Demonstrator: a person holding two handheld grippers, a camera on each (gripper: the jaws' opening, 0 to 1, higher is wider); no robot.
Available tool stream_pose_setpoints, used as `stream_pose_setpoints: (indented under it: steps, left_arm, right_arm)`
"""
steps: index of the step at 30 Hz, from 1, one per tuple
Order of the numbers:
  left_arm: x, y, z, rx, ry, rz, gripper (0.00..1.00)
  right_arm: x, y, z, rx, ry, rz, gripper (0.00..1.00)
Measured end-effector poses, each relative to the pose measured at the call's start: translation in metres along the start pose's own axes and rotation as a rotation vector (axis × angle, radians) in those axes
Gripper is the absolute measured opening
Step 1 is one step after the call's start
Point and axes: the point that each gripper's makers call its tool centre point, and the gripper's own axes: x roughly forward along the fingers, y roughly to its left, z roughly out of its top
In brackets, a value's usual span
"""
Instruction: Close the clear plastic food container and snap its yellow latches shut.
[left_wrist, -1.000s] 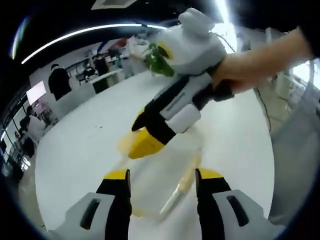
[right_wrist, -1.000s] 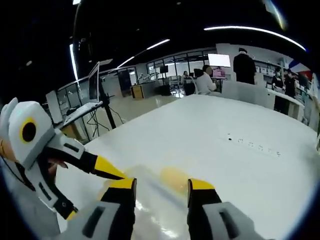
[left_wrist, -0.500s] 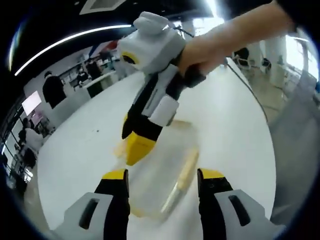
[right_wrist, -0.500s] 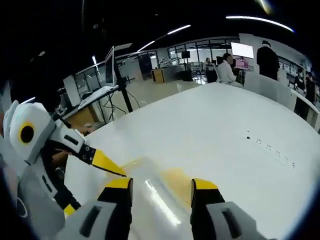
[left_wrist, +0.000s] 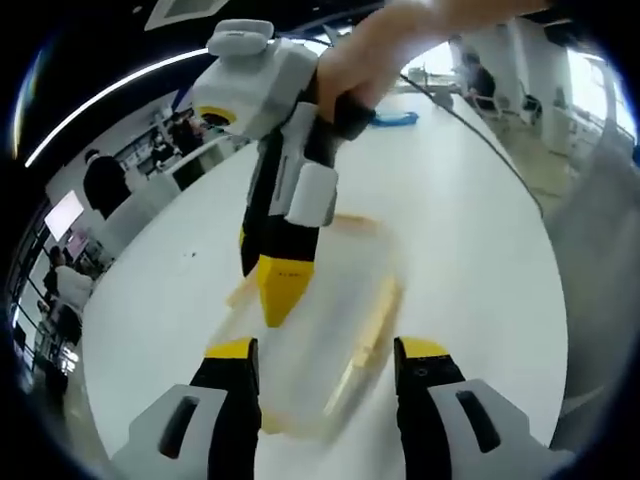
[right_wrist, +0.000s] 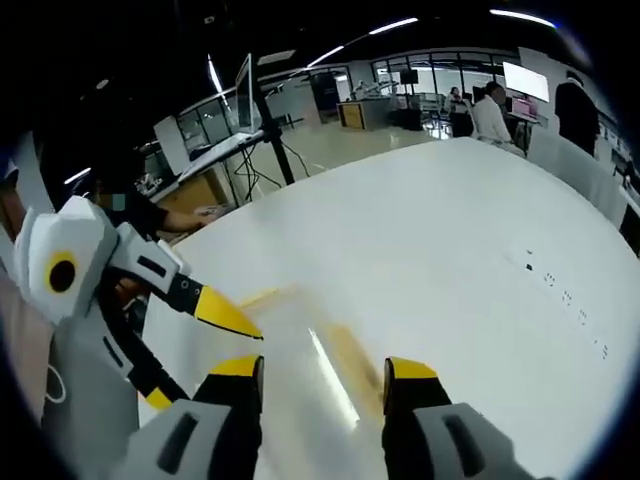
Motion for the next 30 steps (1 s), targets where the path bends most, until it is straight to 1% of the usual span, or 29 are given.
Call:
stream_pose_setpoints:
  steps: [1, 2, 4, 5, 7, 8, 10, 12, 15, 20, 23, 26, 30]
  left_arm:
    - [0.0, -0.0005, -0.0005, 0.017, 0.005, 0.001, 0.53]
    - [-0.0003, 0.0002, -0.0018, 0.051, 0.016, 0.008, 0.52]
    - [0.0004, 0.002, -0.0033, 0.078, 0.024, 0.019, 0.49]
    - [0.0001, 0.0035, -0.0031, 0.075, 0.022, 0.024, 0.49]
    - [0.0016, 0.0002, 0.0026, 0.032, -0.023, 0.009, 0.48]
    - [0.0025, 0.0003, 0.0047, 0.01, -0.041, 0.017, 0.48]
    - [0.0027, -0.0006, 0.002, 0.066, -0.026, 0.02, 0.47]
    - [0.0045, -0.0021, 0.0036, 0.081, -0.016, 0.01, 0.46]
    - [0.0042, 0.0005, 0.0026, 0.081, -0.004, -0.009, 0.45]
    - [0.0046, -0.0002, 0.002, 0.077, -0.014, -0.012, 0.44]
    - [0.0051, 0.0002, 0.0022, 0.076, -0.009, -0.017, 0.44]
    - [0.0056, 0.0006, 0.0027, 0.055, 0.01, -0.017, 0.44]
    - [0.0057, 0.0012, 0.0019, 0.038, 0.029, -0.022, 0.43]
  right_arm:
    - [0.0, 0.0003, 0.0001, -0.002, 0.002, 0.004, 0.45]
    - [0.0007, 0.0001, 0.0003, -0.004, 0.005, 0.008, 0.45]
    - [0.0014, -0.0005, 0.0006, -0.002, 0.016, 0.017, 0.44]
    - [0.0015, -0.0006, 0.0006, -0.002, 0.021, 0.021, 0.44]
    - [0.002, 0.0006, -0.0001, -0.004, 0.039, 0.029, 0.44]
    - [0.0023, 0.0011, 0.0003, -0.009, 0.045, 0.034, 0.43]
    - [0.0034, 0.0037, 0.0007, -0.037, 0.068, 0.052, 0.41]
    - [0.0042, 0.0028, -0.0005, -0.03, 0.105, 0.058, 0.41]
    - [0.0049, 0.0043, -0.0007, -0.076, 0.147, 0.085, 0.39]
    - [0.0061, 0.0038, -0.0017, -0.057, 0.195, 0.092, 0.38]
    - [0.0067, 0.0031, -0.0023, -0.049, 0.224, 0.1, 0.38]
    - [0.0075, 0.0039, -0.0037, -0.03, 0.282, 0.1, 0.37]
    - [0.0084, 0.0045, -0.0052, -0.03, 0.331, 0.102, 0.36]
